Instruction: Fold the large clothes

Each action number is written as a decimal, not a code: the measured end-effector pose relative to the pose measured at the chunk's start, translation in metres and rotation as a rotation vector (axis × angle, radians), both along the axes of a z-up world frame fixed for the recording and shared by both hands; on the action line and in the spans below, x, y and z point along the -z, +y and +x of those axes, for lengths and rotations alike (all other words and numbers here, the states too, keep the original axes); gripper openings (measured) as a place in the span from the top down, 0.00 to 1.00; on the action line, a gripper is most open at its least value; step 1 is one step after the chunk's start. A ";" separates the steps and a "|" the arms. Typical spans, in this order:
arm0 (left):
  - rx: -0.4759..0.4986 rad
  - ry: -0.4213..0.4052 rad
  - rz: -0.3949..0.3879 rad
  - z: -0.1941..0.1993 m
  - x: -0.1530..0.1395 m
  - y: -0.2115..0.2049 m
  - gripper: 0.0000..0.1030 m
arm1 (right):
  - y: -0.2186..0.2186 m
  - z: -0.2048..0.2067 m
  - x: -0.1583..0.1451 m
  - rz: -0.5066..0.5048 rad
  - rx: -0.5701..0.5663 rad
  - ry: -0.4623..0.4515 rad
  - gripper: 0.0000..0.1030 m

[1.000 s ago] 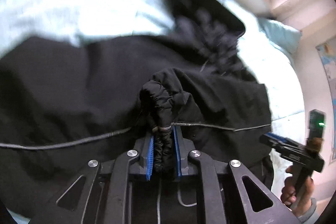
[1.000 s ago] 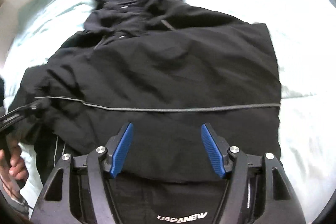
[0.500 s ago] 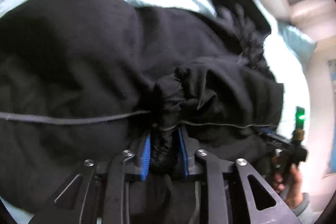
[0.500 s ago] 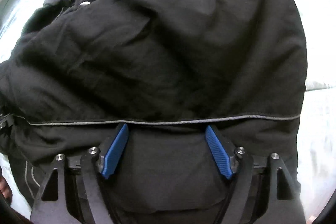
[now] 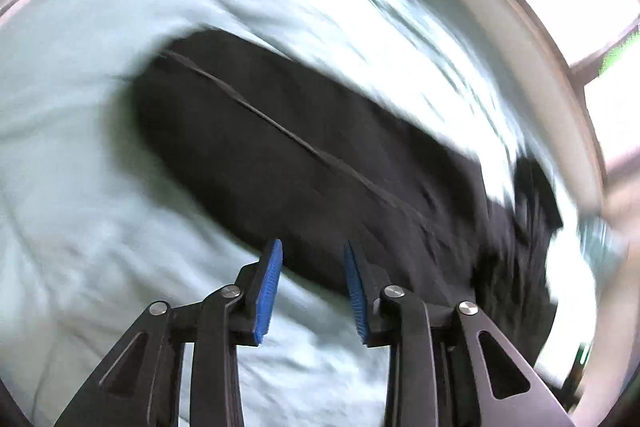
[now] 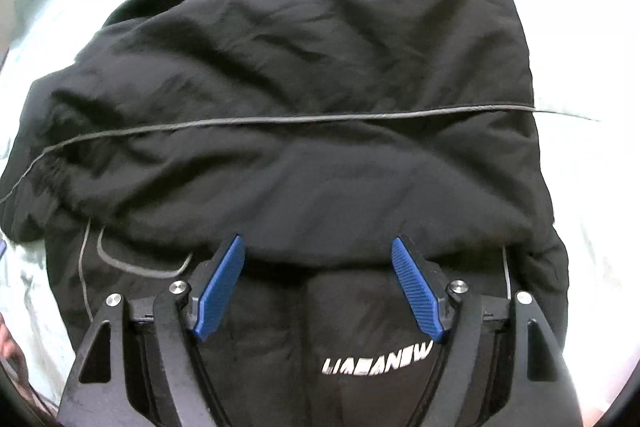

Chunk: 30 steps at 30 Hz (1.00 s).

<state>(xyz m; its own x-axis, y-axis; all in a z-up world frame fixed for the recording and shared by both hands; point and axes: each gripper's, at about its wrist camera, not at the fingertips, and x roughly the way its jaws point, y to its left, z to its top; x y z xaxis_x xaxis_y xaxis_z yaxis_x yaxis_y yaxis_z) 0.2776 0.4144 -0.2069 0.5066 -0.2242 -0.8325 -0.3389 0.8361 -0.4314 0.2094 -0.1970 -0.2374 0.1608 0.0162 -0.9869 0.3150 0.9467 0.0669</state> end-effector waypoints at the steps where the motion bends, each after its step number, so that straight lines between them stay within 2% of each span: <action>1: -0.063 -0.016 0.001 -0.002 -0.002 0.023 0.48 | 0.006 -0.003 -0.007 -0.001 -0.004 -0.006 0.24; 3: -0.144 -0.036 -0.002 -0.002 -0.001 0.053 0.42 | 0.012 -0.008 -0.016 -0.006 -0.008 -0.016 0.24; 5: -0.186 -0.039 -0.063 0.004 0.009 0.083 0.42 | 0.017 -0.014 -0.025 -0.020 -0.011 -0.019 0.24; 7: -0.215 -0.001 -0.141 0.013 0.024 0.106 0.42 | 0.018 -0.025 -0.027 -0.028 -0.008 -0.018 0.24; 9: -0.237 0.049 -0.129 0.022 0.035 0.119 0.42 | 0.020 -0.033 -0.030 -0.037 0.004 -0.011 0.24; 11: -0.246 0.068 -0.099 0.029 0.042 0.124 0.39 | 0.019 -0.044 -0.032 -0.039 0.026 -0.004 0.24; 13: -0.257 0.089 -0.107 0.037 0.054 0.126 0.33 | 0.017 -0.053 -0.029 -0.043 0.042 0.001 0.24; 18: -0.309 0.115 -0.208 0.049 0.086 0.139 0.30 | 0.014 -0.061 -0.028 -0.056 0.062 0.013 0.24; 21: -0.324 0.069 -0.246 0.048 0.089 0.142 0.31 | 0.019 -0.061 -0.028 -0.066 0.053 0.020 0.24; 22: -0.322 0.040 -0.252 0.047 0.087 0.140 0.36 | 0.021 -0.060 -0.027 -0.068 0.050 0.022 0.24; 23: -0.302 0.007 -0.253 0.047 0.084 0.137 0.47 | 0.023 -0.058 -0.025 -0.068 0.046 0.023 0.24; 24: -0.270 -0.008 -0.254 0.049 0.081 0.132 0.72 | 0.024 -0.056 -0.025 -0.065 0.042 0.023 0.23; 27: -0.221 -0.085 -0.187 0.046 0.059 0.117 0.82 | 0.030 -0.048 -0.021 -0.050 0.029 0.022 0.24; 30: -0.166 -0.166 -0.170 0.039 0.030 0.097 0.84 | 0.034 -0.041 -0.019 -0.044 0.008 0.016 0.24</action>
